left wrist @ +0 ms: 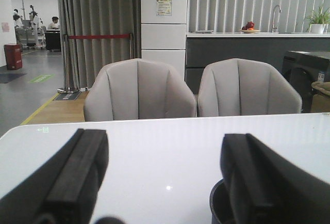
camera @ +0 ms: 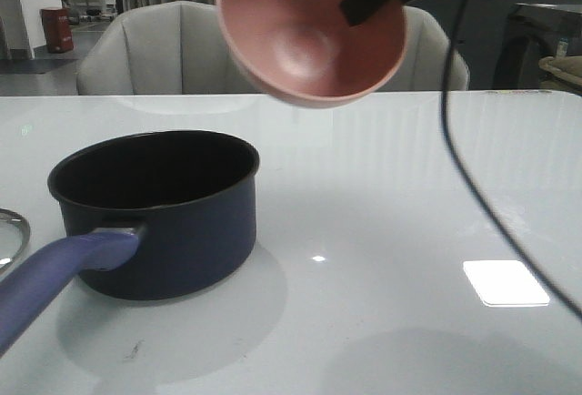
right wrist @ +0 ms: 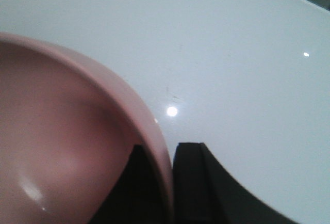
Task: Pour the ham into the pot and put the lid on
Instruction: 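Carry the empty pink bowl back to its spot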
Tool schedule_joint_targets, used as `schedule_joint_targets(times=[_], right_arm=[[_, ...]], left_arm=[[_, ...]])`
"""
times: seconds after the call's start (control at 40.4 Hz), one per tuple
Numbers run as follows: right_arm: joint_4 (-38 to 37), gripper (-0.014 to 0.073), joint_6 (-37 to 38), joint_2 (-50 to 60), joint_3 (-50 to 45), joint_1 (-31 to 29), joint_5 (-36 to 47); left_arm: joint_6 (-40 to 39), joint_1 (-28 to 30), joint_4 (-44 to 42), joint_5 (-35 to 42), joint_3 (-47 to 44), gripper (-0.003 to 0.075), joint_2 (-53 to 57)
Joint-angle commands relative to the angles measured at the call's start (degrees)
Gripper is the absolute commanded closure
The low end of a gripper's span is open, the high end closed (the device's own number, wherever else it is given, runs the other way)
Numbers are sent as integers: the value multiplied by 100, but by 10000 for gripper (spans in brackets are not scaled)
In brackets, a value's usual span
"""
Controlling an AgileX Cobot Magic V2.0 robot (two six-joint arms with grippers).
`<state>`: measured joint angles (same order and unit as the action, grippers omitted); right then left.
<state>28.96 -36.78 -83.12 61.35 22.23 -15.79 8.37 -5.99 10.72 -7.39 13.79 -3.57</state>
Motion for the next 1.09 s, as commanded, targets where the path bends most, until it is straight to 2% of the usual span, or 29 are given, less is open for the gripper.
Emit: schedule_joint_targets(times=[0.0, 0.124, 0.223, 0.371, 0.445, 0.742, 0.94, 1.064], right_arm=[[45, 450, 190, 411, 173, -571, -273], [-94, 450, 714, 415, 173, -1237, -866], [-590, 450, 1349, 408, 173, -1626, -1176], [-1796, 450, 2600, 307, 173, -1836, -1623], [-2144, 450, 3038, 194, 173, -1836, -1929], [-2175, 448, 3145, -567, 173, -1842, -2599], [-2156, 448, 3298, -1032, 173, -1847, -2616], [-1871, 433, 3331, -1282, 178, -1847, -2492]], left_arm=[[-13, -45, 49, 431, 149, 220, -74], [-13, -45, 49, 431, 149, 220, -74], [-13, -45, 49, 431, 149, 220, -74], [-13, -45, 49, 431, 149, 220, -74], [-13, -45, 49, 431, 149, 220, -74], [-13, -45, 49, 444, 149, 220, -74], [-13, -45, 49, 444, 149, 220, -74], [-13, -45, 49, 444, 149, 220, -74]])
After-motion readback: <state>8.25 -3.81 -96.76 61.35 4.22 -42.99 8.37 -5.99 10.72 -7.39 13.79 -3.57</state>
